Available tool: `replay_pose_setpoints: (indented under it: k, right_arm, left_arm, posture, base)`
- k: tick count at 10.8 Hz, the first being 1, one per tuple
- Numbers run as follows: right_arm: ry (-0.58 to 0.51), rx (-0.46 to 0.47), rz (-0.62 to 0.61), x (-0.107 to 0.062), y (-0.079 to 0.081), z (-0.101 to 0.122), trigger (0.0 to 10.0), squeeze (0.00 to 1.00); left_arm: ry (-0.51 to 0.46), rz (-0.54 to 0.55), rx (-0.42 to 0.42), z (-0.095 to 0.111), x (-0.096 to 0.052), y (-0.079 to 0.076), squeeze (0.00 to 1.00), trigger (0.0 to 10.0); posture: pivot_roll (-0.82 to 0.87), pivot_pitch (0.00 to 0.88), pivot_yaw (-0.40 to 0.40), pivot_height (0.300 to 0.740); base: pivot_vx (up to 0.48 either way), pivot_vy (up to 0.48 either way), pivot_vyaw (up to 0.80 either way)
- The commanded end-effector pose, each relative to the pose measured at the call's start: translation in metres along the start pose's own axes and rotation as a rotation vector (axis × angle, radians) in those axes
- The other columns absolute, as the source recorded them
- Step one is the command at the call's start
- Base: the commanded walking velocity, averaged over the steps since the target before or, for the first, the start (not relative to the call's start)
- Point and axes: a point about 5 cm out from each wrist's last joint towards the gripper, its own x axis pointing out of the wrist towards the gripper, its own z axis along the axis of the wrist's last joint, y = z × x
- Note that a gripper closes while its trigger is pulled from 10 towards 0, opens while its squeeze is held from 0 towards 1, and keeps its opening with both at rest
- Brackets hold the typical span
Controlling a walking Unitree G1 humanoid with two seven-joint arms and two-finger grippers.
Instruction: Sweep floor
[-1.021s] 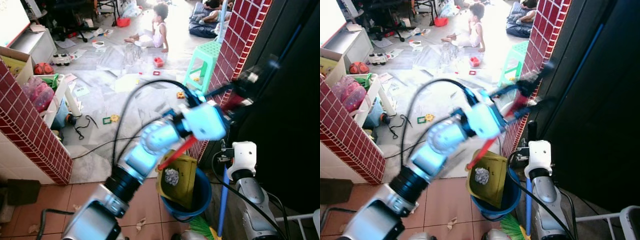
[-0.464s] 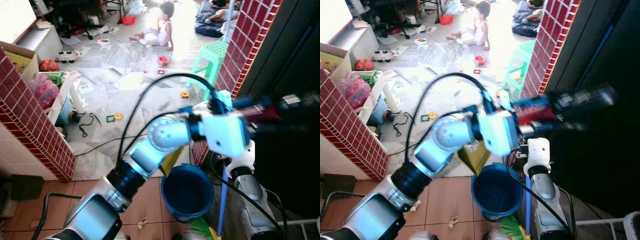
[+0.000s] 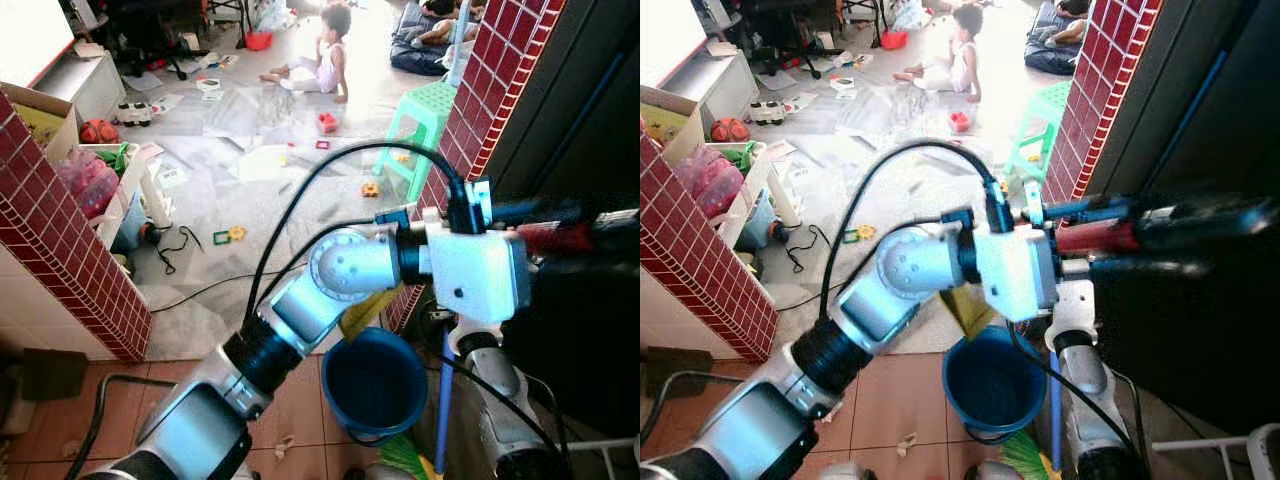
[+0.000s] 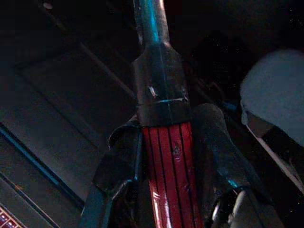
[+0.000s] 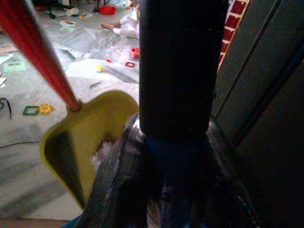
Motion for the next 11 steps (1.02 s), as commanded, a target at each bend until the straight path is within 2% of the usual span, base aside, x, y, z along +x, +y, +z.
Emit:
replay_pose_setpoints:
  k: [1,2,3,4,5,6,7,8,9,10,11]
  right_arm:
    - [0.023,0.022,-0.010,0.002,-0.003,-0.006,10.0,0.00]
    - [0.056,0.025,-0.012,0.005,-0.008,-0.016,10.0,0.00]
    - [0.065,0.026,-0.012,0.005,-0.008,-0.019,10.0,0.00]
    - [0.088,0.028,-0.012,0.005,-0.009,-0.026,10.0,0.00]
    - [0.112,0.029,-0.011,0.004,-0.010,-0.033,10.0,0.00]
    - [0.122,0.030,-0.008,0.003,-0.010,-0.036,10.0,0.00]
    - [0.080,0.028,-0.004,0.004,-0.010,-0.030,10.0,0.00]
    - [0.026,0.025,0.000,0.005,-0.009,-0.018,10.0,0.00]
    - [-0.038,0.025,0.012,0.006,-0.003,-0.005,10.0,0.00]
    - [-0.061,0.021,0.025,0.007,0.002,0.002,10.0,0.00]
    - [-0.076,0.020,0.032,0.008,0.005,0.008,10.0,0.00]
  left_arm:
    - [-0.060,0.009,0.082,0.015,0.006,0.013,0.00,0.0]
    - [-0.056,0.052,0.083,0.014,0.006,0.019,0.00,0.0]
    - [-0.046,0.106,-0.040,0.011,0.006,0.022,0.00,0.0]
    - [-0.044,0.154,-0.116,0.010,0.008,0.026,0.00,0.0]
    - [-0.033,0.141,-0.076,0.009,0.007,0.026,0.00,0.0]
    - [0.008,0.170,0.013,0.005,0.002,0.038,0.00,0.0]
    - [0.044,0.183,0.089,0.003,-0.008,0.049,0.00,0.0]
    - [0.089,0.304,0.118,0.001,-0.026,0.073,0.00,0.0]
    - [0.166,0.514,0.256,0.011,-0.067,0.118,0.00,0.0]
    - [0.228,0.594,0.351,0.017,-0.088,0.136,0.00,0.0]
    - [0.380,0.665,0.349,0.004,-0.118,0.139,0.00,0.0]
  posture:
    - [-0.03,0.000,-0.022,0.740]
    - [-0.03,0.000,-0.022,0.740]
    - [-0.03,0.000,-0.022,0.740]
    - [-0.03,0.000,-0.022,0.740]
    - [-0.03,0.000,-0.023,0.740]
    - [-0.03,0.000,-0.023,0.740]
    - [-0.03,0.000,-0.024,0.740]
    - [-0.03,0.000,-0.025,0.740]
    - [-0.02,0.000,-0.034,0.740]
    - [-0.01,0.000,-0.039,0.740]
    - [0.01,0.000,-0.044,0.740]
  base:
    - [0.000,0.000,0.00]
    - [0.000,0.000,0.00]
    - [0.000,0.000,0.00]
    - [0.000,0.000,0.00]
    - [0.000,0.000,0.00]
    - [0.000,0.000,0.00]
    - [0.000,0.000,0.00]
    - [0.000,0.000,0.00]
    - [0.000,0.000,0.00]
    - [0.000,0.000,0.00]
    - [0.000,0.000,0.00]
